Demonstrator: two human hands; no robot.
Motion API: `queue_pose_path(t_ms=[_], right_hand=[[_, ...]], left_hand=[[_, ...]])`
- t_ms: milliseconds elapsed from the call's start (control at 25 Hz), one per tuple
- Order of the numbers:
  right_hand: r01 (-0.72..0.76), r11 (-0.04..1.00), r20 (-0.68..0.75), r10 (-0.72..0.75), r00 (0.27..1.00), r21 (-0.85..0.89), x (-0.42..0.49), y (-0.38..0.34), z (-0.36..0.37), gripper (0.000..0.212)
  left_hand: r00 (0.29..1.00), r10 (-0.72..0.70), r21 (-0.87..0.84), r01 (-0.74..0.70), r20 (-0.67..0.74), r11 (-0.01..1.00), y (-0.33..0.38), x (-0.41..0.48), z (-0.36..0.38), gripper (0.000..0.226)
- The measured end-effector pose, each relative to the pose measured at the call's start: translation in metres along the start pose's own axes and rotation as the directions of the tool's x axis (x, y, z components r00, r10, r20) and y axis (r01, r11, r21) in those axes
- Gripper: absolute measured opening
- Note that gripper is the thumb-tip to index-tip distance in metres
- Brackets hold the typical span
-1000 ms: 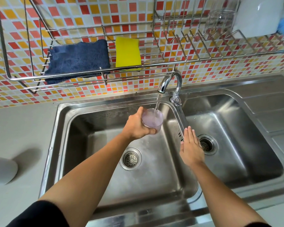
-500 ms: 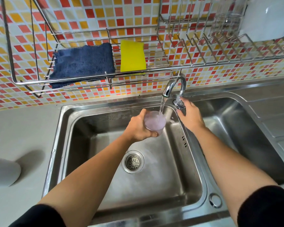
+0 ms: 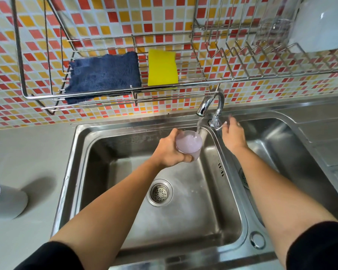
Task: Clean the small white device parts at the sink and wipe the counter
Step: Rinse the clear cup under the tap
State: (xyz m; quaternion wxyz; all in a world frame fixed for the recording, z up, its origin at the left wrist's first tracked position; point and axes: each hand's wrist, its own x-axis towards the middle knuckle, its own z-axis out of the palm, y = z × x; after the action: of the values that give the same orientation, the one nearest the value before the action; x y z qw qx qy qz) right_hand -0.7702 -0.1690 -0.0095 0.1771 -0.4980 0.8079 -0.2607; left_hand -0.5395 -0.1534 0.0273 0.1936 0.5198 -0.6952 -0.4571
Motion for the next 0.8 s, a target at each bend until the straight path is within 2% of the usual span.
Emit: queue_pose_path(t_ms=[80, 200, 280, 360, 440, 560, 680, 800], right_hand=[[-0.009, 0.996, 0.047, 0.013, 0.999, -0.084, -0.021, 0.015, 0.011, 0.055], [0.07, 0.934, 0.162, -0.014, 0.987, -0.35, -0.072, 0.052, 0.036, 0.058], [0.11, 0.903, 0.144, -0.054, 0.988, -0.416, -0.1, 0.07, 0.049, 0.058], [0.136, 0.89, 0.094, -0.105, 0.99, -0.436, -0.11, 0.078, 0.057, 0.059], [0.169, 0.865, 0.074, -0.152, 0.986, -0.473, -0.107, 0.083, 0.06, 0.052], [0.188, 0.845, 0.116, -0.15, 0.982, -0.501, -0.105, 0.082, 0.058, 0.065], [0.186, 0.848, 0.169, -0.116, 0.979, -0.497, -0.107, 0.079, 0.056, 0.066], [0.221, 0.829, 0.161, -0.159, 0.974, -0.513, -0.106, 0.081, 0.057, 0.051]], left_hand=[[1.0, -0.01, -0.011, 0.01, -0.011, 1.0, -0.005, 0.0, 0.003, 0.075], [0.998, -0.045, -0.002, 0.045, -0.046, 0.999, -0.019, -0.005, 0.011, 0.078], [0.998, -0.06, 0.077, 0.063, -0.034, 0.995, -0.028, -0.009, 0.016, 0.08], [0.997, -0.075, 0.253, 0.076, -0.017, 0.965, -0.037, -0.013, 0.016, 0.082], [0.996, -0.083, 0.509, 0.076, -0.007, 0.858, -0.041, -0.018, 0.013, 0.086], [0.997, -0.062, 0.777, 0.011, 0.036, 0.63, -0.043, -0.024, 0.006, 0.086], [0.995, -0.009, 0.875, -0.081, 0.097, 0.477, -0.045, -0.025, -0.002, 0.083], [0.988, 0.061, 0.923, -0.155, 0.143, 0.351, -0.044, -0.024, -0.008, 0.08]])
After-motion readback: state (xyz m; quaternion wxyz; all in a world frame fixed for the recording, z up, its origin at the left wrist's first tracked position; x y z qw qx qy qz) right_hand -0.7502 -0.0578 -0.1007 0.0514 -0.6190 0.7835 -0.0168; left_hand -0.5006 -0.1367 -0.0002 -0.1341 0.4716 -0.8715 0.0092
